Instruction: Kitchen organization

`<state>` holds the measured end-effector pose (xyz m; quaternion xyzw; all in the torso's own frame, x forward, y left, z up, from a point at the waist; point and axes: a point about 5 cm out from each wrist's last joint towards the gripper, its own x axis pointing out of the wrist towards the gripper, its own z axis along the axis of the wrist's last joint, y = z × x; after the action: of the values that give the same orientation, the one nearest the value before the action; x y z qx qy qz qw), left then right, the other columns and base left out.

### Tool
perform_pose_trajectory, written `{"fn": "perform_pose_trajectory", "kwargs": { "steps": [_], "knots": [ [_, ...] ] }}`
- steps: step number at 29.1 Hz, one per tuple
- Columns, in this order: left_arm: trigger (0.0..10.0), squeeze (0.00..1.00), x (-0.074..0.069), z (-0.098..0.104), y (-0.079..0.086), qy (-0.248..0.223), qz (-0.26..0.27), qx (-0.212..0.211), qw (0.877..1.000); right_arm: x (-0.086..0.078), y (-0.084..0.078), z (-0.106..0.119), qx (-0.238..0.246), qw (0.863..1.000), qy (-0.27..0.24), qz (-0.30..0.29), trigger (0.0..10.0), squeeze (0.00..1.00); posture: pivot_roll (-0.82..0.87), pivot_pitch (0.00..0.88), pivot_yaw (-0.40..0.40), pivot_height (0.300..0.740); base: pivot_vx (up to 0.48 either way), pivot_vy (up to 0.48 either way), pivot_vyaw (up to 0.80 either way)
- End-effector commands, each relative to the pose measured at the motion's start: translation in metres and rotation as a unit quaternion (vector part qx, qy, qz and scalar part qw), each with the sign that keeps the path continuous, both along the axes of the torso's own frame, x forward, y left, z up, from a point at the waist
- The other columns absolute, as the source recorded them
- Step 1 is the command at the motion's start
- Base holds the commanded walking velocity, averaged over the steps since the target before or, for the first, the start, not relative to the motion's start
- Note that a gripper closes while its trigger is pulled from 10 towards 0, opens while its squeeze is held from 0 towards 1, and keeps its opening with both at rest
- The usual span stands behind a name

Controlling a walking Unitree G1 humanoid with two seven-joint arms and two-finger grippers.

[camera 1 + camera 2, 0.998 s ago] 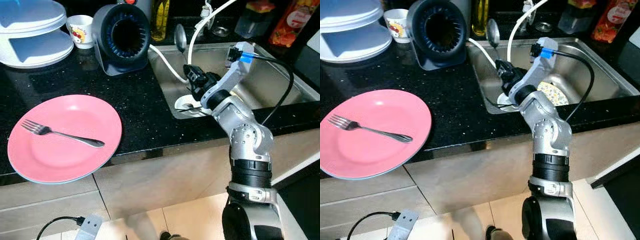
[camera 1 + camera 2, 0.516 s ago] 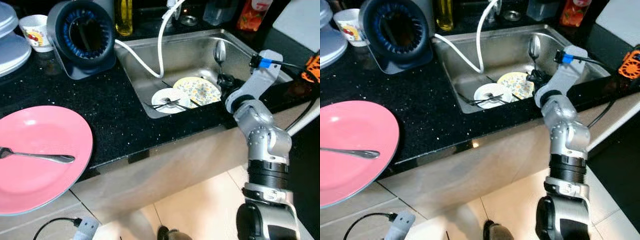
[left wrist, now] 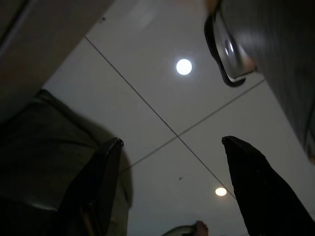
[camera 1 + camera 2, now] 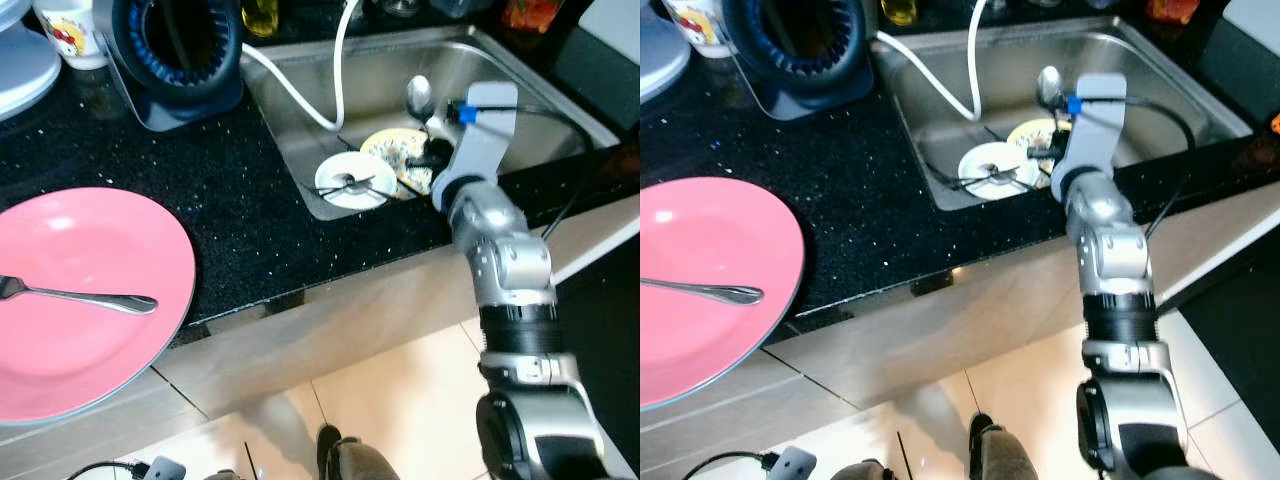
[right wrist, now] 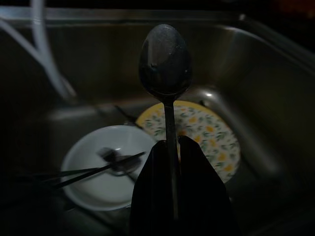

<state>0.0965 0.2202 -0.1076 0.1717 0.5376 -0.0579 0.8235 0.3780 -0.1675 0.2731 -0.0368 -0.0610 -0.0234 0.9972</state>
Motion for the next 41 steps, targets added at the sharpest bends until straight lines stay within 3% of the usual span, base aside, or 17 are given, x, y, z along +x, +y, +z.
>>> {"fn": "perform_pose_trajectory", "kwargs": {
  "steps": [1,13,15,21,24,25,26,28,30,31,32,33,34,35,36,37,41],
  "knots": [
    [10.0,0.00,-0.021,-0.006,-0.010,0.034,-0.015,-0.018,0.999,0.003,-0.005,-0.018,-0.011,0.999,0.039,-0.022,10.0,0.00,0.05,0.311,-0.063,0.740,0.000,0.000,0.00],
    [10.0,0.00,-0.021,-0.006,-0.010,0.026,-0.017,-0.022,0.999,0.018,0.026,0.018,-0.099,0.994,-0.030,0.032,10.0,0.00,0.05,0.344,-0.065,0.740,0.000,0.000,0.00],
    [10.0,0.00,-0.019,-0.006,-0.010,0.024,-0.017,-0.024,0.999,0.021,0.031,0.017,-0.128,0.991,-0.023,0.041,10.0,1.00,0.06,0.341,-0.067,0.740,0.000,0.000,0.00],
    [10.0,0.00,-0.018,-0.006,-0.011,0.024,-0.017,-0.024,0.999,0.021,0.028,0.024,-0.123,0.991,-0.041,0.034,10.0,1.00,0.05,0.329,-0.066,0.740,0.000,0.000,0.00],
    [10.0,0.00,-0.017,-0.005,-0.011,0.024,-0.016,-0.024,0.999,0.019,0.026,0.033,-0.085,0.993,-0.066,0.043,10.0,1.00,0.05,0.320,-0.065,0.740,0.000,0.000,0.00],
    [10.0,0.00,-0.016,-0.005,-0.012,0.023,-0.016,-0.025,0.999,0.016,0.026,0.040,-0.048,0.993,-0.089,0.064,10.0,0.00,0.05,0.310,-0.066,0.740,0.000,0.000,0.00],
    [10.0,0.00,-0.013,-0.005,-0.012,0.021,-0.016,-0.025,0.999,0.009,0.026,0.052,0.014,0.986,-0.125,0.105,10.0,0.00,0.05,0.301,-0.065,0.740,0.000,0.000,0.00],
    [10.0,0.00,-0.008,-0.004,-0.014,0.017,-0.015,-0.026,0.999,-0.008,0.028,0.070,0.120,0.954,-0.190,0.200,10.0,0.00,0.04,0.285,-0.064,0.740,0.000,0.000,0.00],
    [10.0,0.00,-0.002,-0.003,-0.015,0.012,-0.016,-0.027,0.999,-0.021,0.032,0.078,0.175,0.919,-0.220,0.276,10.0,0.00,0.04,0.270,-0.065,0.740,0.000,0.000,0.00],
    [10.0,0.00,0.001,-0.003,-0.016,0.009,-0.016,-0.027,0.999,-0.030,0.038,0.080,0.179,0.901,-0.227,0.322,10.0,0.00,0.04,0.255,-0.063,0.740,0.000,0.000,0.00],
    [10.0,0.00,0.001,-0.003,-0.016,0.009,-0.016,-0.027,0.999,-0.030,0.038,0.080,0.179,0.901,-0.227,0.322,10.0,0.00,0.04,0.255,-0.063,0.740,0.000,0.000,0.00],
    [10.0,0.00,0.004,-0.002,-0.017,0.007,-0.016,-0.028,0.999,-0.039,0.046,0.081,0.178,0.882,-0.234,0.369,10.0,0.00,0.04,0.244,-0.066,0.740,0.000,0.000,0.00],
    [10.0,0.00,0.004,-0.002,-0.017,0.007,-0.016,-0.028,0.999,-0.039,0.046,0.081,0.178,0.882,-0.234,0.369,10.0,0.00,0.04,0.244,-0.066,0.740,0.000,0.000,0.00],
    [10.0,0.00,0.008,-0.002,-0.019,0.004,-0.015,-0.028,0.999,-0.050,0.057,0.079,0.183,0.861,-0.242,0.409,10.0,0.00,0.04,0.224,-0.069,0.740,0.000,0.000,0.00],
    [10.0,0.00,0.008,-0.002,-0.019,0.004,-0.015,-0.028,0.999,-0.050,0.057,0.079,0.183,0.861,-0.242,0.409,10.0,0.00,0.04,0.224,-0.069,0.740,0.000,0.000,0.00],
    [10.0,0.00,0.013,-0.001,-0.020,0.001,-0.014,-0.029,0.999,-0.056,0.065,0.076,0.189,0.845,-0.243,0.437,10.0,0.00,0.04,0.210,-0.071,0.740,0.000,0.000,0.00],
    [10.0,0.00,0.023,0.001,-0.022,-0.007,-0.009,-0.029,0.999,-0.060,0.093,0.053,0.166,0.839,-0.205,0.477,10.0,0.00,0.06,0.178,-0.072,0.740,0.000,0.000,0.57]
  ]
}}
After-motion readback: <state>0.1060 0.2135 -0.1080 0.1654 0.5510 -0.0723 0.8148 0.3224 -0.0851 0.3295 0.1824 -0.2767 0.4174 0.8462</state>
